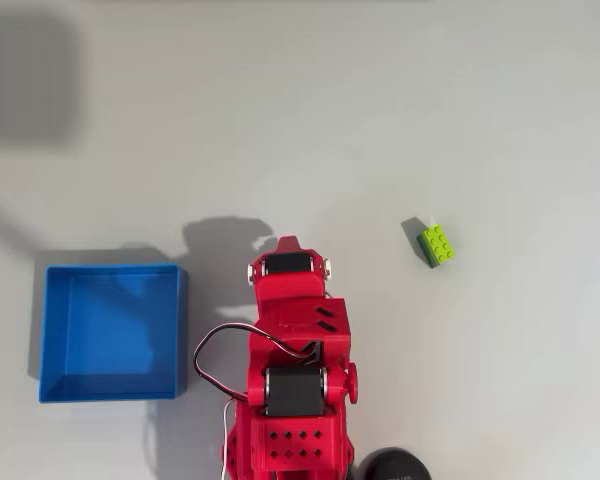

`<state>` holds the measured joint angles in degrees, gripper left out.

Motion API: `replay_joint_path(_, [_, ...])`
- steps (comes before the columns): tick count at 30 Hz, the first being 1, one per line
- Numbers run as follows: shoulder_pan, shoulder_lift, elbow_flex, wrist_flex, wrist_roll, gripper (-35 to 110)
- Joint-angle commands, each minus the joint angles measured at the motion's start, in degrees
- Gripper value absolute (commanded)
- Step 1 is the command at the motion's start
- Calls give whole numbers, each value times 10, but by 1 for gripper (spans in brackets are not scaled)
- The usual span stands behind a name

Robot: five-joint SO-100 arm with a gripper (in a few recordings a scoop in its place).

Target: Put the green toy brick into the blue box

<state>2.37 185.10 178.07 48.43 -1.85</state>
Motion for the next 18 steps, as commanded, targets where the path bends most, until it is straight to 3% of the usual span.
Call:
replay_joint_path(1, [12, 0, -16, -4, 9, 0])
replay_joint_path(10, [14, -23, -105, 2, 23, 0])
replay_joint_path(18, [18, -218, -294, 103, 58, 0])
